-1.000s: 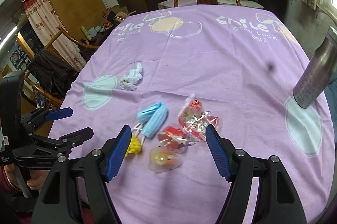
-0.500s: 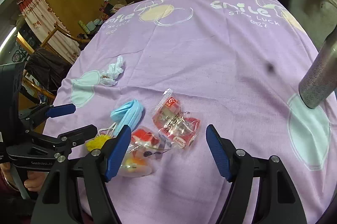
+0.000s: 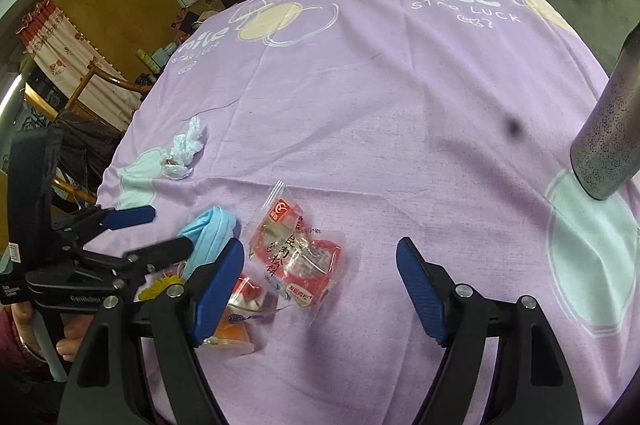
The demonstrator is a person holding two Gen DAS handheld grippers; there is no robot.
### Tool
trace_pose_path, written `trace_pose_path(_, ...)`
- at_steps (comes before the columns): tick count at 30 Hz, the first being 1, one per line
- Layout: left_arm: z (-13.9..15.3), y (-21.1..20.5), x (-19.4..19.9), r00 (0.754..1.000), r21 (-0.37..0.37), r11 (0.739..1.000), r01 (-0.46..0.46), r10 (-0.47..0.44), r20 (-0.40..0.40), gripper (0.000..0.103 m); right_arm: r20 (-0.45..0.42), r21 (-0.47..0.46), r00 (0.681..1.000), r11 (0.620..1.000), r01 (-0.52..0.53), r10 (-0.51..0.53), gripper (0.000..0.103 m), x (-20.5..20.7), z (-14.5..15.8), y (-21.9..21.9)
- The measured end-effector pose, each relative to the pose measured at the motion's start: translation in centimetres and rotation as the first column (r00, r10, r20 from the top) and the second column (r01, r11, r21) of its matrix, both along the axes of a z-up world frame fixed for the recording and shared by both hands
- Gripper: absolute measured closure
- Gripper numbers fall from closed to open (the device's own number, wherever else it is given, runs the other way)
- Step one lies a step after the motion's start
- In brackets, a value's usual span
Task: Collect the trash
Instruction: 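Grasp the blue face mask with the left tool, then grasp the red-white snack bag with the right tool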
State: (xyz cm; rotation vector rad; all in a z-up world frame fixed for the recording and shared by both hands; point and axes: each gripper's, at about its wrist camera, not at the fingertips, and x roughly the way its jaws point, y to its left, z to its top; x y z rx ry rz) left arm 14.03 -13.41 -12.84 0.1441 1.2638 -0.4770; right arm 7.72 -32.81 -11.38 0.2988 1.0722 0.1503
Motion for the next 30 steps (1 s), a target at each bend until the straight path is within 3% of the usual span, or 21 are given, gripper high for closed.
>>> trace_pose_path(4, -2.6, -0.9, 0.5, 1.000, 0.065, 0.998, 0.021, -0.022, 0.006, 0.018, -0.017, 0.006, 1.000, 1.000, -0.002, 0.002, 0.025, 0.2, -0.5, 0.1)
trace_pose_path(6, -3.5, -0.8, 0.9, 1.000, 0.053, 0.998, 0.025, -0.024, -0.010, 0.039, -0.020, 0.004, 1.000, 1.000, -0.002, 0.002, 0.025, 0.2, -0.6, 0.2)
trace_pose_path(8, -3.7, -0.5, 1.1, 1.000, 0.047, 0.999, 0.025, -0.025, -0.006, 0.054, -0.026, 0.003, 1.000, 1.000, 0.001, 0.000, 0.025, 0.4, -0.8, 0.2)
trace_pose_path(9, -3.3, -0.3, 1.1, 0.999, 0.037, 0.999, 0.030, -0.031, 0.008, 0.069, -0.027, 0.003, 1.000, 1.000, 0.001, -0.001, 0.025, 0.5, -0.8, 0.3)
trace_pose_path(10, -2.9, 0.0, 1.1, 0.999, 0.028, 0.999, 0.031, -0.031, 0.016, 0.072, -0.030, 0.001, 1.000, 1.000, 0.000, 0.000, 0.025, 0.6, -0.9, 0.3)
trace_pose_path(20, 3.4, 6.6, 2.0, 0.980, -0.058, 0.987, -0.150, 0.156, 0.126, 0.074, -0.069, -0.043, 0.994, 0.995, -0.087, 0.084, 0.025, 3.1, -3.1, 3.1)
trace_pose_path(28, 4.3, 8.8, 0.3, 0.965, -0.079, 0.974, -0.214, 0.223, 0.136, 0.074, -0.109, -0.095, 0.985, 0.985, -0.141, 0.131, 0.026, 4.1, -5.2, 5.3)
trace_pose_path(30, 4.1, 9.0, -0.1, 0.966, -0.080, 0.973, -0.216, 0.225, 0.130, 0.074, -0.104, -0.125, 0.986, 0.981, -0.145, 0.133, 0.031, 4.1, -5.5, 5.5)
